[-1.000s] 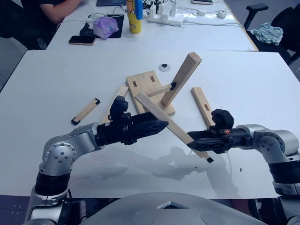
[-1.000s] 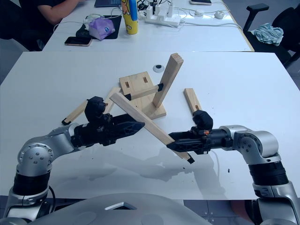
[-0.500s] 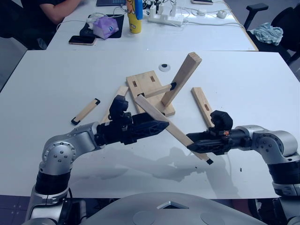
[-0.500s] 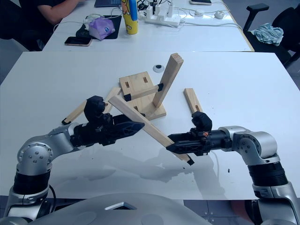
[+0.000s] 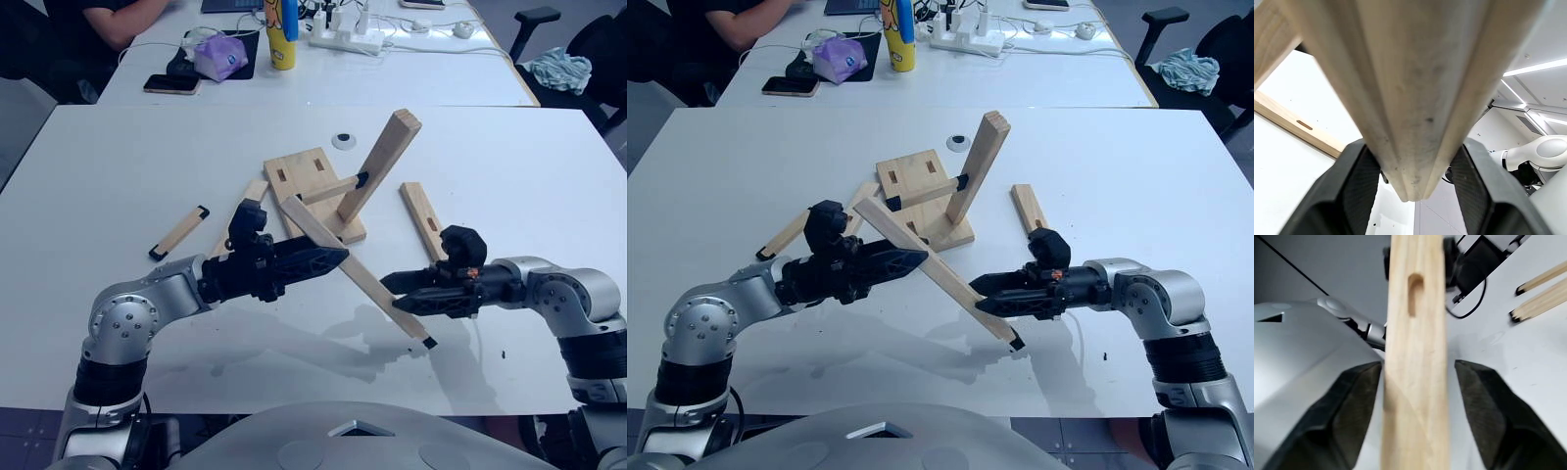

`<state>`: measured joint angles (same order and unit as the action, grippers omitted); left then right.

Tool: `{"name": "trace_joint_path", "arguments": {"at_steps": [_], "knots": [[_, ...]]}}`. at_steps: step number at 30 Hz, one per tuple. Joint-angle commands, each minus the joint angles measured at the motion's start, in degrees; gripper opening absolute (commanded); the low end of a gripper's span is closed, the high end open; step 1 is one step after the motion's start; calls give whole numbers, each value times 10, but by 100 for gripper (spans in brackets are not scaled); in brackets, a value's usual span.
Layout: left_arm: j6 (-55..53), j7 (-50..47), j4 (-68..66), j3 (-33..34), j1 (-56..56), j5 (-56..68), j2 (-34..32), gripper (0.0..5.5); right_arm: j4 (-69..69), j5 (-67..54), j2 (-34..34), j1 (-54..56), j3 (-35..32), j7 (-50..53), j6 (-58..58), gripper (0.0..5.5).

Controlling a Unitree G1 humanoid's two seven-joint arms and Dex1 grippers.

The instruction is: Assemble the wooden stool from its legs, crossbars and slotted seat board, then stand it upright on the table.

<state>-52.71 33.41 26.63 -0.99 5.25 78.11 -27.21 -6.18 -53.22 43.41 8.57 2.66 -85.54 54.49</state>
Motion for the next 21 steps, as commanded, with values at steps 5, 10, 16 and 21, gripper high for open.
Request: {"name": "trace_joint_path", "arguments": {"at_steps": [5,10,16,21], "knots": [[10,0,5,61,-28,-2,-30,210,82,93,-37,15,-41,126,-92,364],[10,20,-3,100,-56,-18,-65,210,81,278,-142,-1,27,289,-307,364],[17,45,-25,137,-56,-41,-93,210,88,362,-208,-59,52,375,-438,320],[34,66,-51,188,-62,-60,-113,210,88,403,-262,-72,63,443,-504,247]]}}
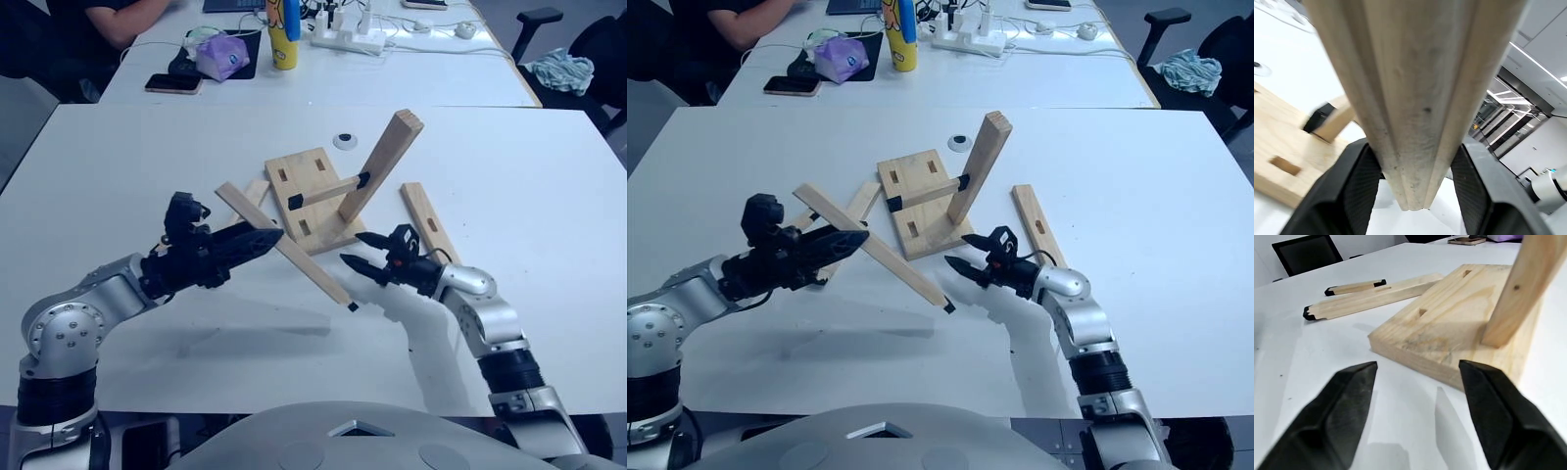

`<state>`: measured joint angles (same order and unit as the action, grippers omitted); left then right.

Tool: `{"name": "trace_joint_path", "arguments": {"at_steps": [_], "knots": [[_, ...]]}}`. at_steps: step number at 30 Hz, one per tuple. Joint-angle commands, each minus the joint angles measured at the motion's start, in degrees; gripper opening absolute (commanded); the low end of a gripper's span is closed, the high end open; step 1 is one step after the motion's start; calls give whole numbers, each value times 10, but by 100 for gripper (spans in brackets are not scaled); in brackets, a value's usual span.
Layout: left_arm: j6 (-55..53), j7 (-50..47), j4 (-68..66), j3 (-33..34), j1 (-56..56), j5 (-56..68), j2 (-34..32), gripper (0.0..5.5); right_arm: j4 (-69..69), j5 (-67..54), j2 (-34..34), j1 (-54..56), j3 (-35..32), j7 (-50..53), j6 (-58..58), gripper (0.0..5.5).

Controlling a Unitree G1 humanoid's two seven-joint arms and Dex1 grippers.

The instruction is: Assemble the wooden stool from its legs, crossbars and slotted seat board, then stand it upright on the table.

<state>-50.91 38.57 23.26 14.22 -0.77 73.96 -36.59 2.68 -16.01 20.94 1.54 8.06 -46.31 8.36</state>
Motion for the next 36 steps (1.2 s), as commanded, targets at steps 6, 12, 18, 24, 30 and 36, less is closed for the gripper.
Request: {"name": "trace_joint_path", "arguments": {"at_steps": [6,12,18,24,30,36], "knots": [[56,16,-53,70,38,-48,-14,209,20,59,-106,3,23,119,-75,155],[107,24,-60,42,65,-120,9,209,68,124,-118,40,52,164,-51,73],[165,36,-37,-16,70,-233,6,209,89,202,-91,41,99,202,76,0],[214,21,12,-52,60,-307,26,209,70,215,-26,35,121,154,138,0],[234,11,47,-59,58,-336,32,209,34,190,16,-2,108,128,188,0],[274,24,39,-87,41,-399,28,209,46,182,9,0,88,165,198,0]]}}
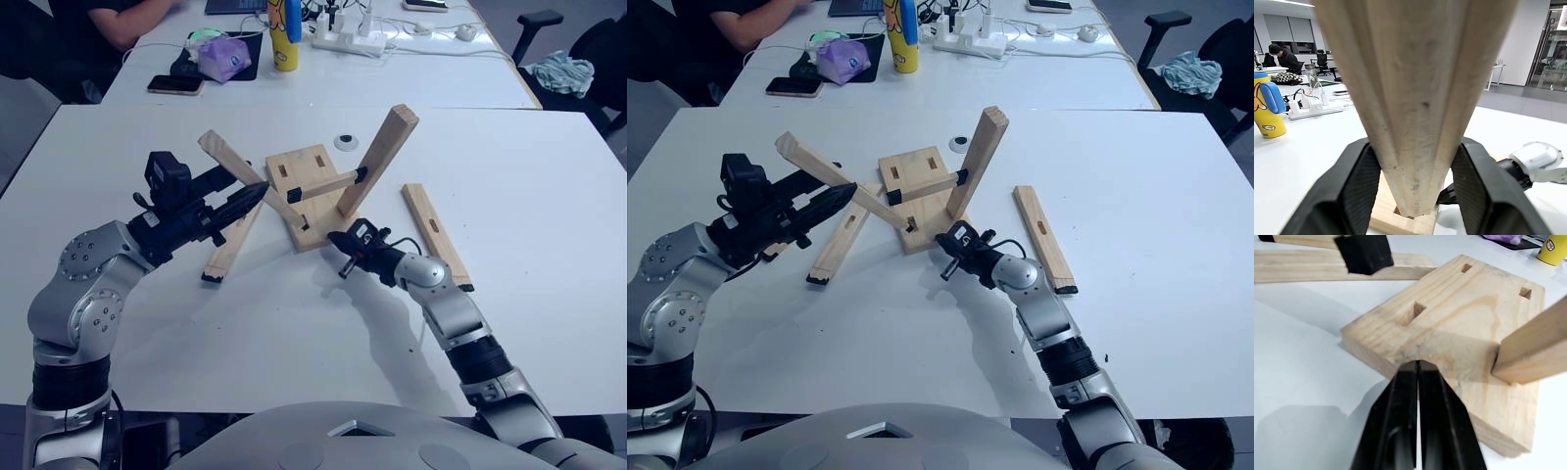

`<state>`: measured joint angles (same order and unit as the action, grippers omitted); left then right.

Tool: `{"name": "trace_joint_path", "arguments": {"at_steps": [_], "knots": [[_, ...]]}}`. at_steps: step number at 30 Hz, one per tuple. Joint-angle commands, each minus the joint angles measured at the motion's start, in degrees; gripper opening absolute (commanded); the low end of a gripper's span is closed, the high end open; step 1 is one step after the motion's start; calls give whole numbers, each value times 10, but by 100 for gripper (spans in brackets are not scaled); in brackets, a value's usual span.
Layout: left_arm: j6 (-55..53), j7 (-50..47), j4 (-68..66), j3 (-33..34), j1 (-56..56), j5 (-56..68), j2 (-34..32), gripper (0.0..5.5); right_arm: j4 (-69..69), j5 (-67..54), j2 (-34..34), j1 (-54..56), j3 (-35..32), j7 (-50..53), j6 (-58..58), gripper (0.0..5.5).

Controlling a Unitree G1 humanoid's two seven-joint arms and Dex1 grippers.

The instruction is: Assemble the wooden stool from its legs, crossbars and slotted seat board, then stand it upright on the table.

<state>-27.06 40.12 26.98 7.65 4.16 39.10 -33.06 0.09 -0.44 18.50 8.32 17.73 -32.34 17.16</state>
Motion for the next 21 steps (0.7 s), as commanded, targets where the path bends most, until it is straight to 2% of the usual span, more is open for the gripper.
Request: {"name": "trace_joint_path", "arguments": {"at_steps": [1,6,14,21], "knots": [[48,11,-2,-27,-11,-68,-9,209,75,23,28,-66,-14,32,112,0],[102,20,-26,-47,-23,-126,-2,208,84,22,25,-63,-23,45,127,0],[144,17,-48,-57,-27,-145,22,208,116,4,30,-54,-38,36,105,0],[151,16,-60,-50,-22,-141,32,208,37,-147,-23,-85,-122,-17,14,0]]}}
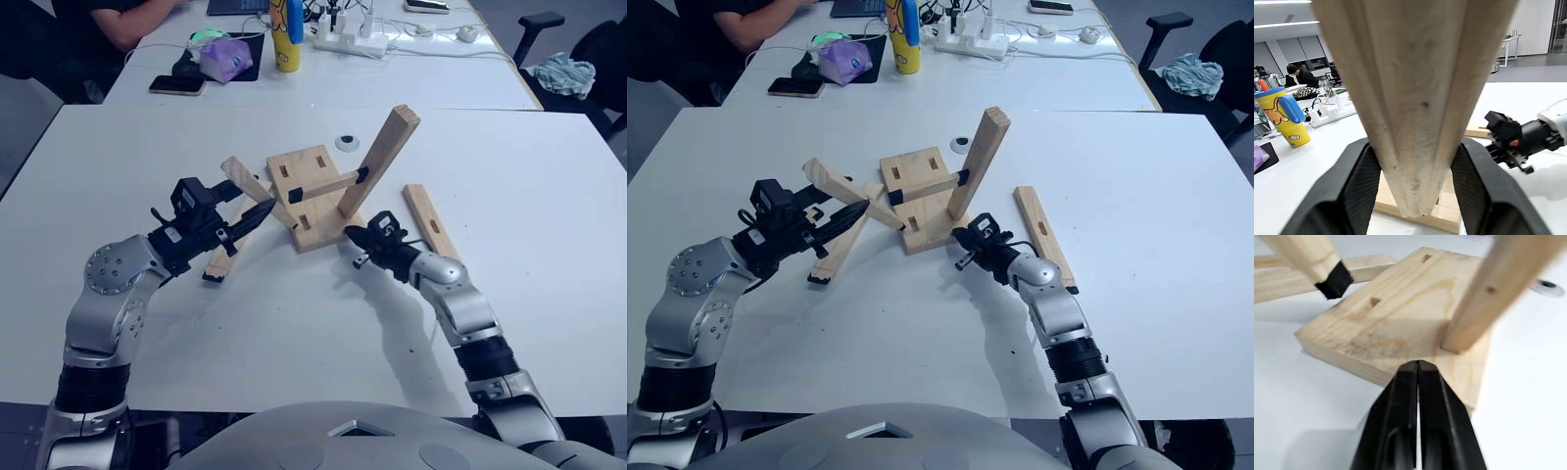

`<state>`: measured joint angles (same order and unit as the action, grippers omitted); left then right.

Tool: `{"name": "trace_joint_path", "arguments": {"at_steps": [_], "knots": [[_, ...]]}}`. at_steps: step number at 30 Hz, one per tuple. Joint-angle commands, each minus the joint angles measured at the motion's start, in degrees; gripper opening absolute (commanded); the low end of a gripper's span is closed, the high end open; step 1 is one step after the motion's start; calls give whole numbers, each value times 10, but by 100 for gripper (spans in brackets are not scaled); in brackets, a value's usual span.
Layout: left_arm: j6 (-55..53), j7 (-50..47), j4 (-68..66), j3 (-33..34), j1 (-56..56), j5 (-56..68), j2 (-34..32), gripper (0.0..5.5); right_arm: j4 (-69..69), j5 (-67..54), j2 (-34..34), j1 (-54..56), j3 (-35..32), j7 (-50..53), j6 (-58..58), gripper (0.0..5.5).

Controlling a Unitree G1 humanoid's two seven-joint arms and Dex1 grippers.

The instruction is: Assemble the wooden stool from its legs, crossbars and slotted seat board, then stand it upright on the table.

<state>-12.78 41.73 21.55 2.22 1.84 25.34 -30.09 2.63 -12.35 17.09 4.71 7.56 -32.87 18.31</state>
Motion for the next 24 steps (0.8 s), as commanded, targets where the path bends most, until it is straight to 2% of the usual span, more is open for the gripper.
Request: {"name": "trace_joint_path", "arguments": {"at_steps": [1,6,13,20,24], "knots": [[9,0,-8,5,3,-3,4,208,7,-40,-16,-50,-25,-16,-3,0],[10,4,-17,3,8,-1,7,208,-18,-80,-48,-56,-35,-35,-40,0],[10,3,-21,6,1,1,6,208,-63,-123,-52,-66,-38,-63,-33,0],[13,2,-28,0,-4,-1,10,208,23,-28,-112,11,23,-2,-98,0],[10,5,-31,-6,0,0,11,208,94,27,-140,55,37,44,-145,0]]}}
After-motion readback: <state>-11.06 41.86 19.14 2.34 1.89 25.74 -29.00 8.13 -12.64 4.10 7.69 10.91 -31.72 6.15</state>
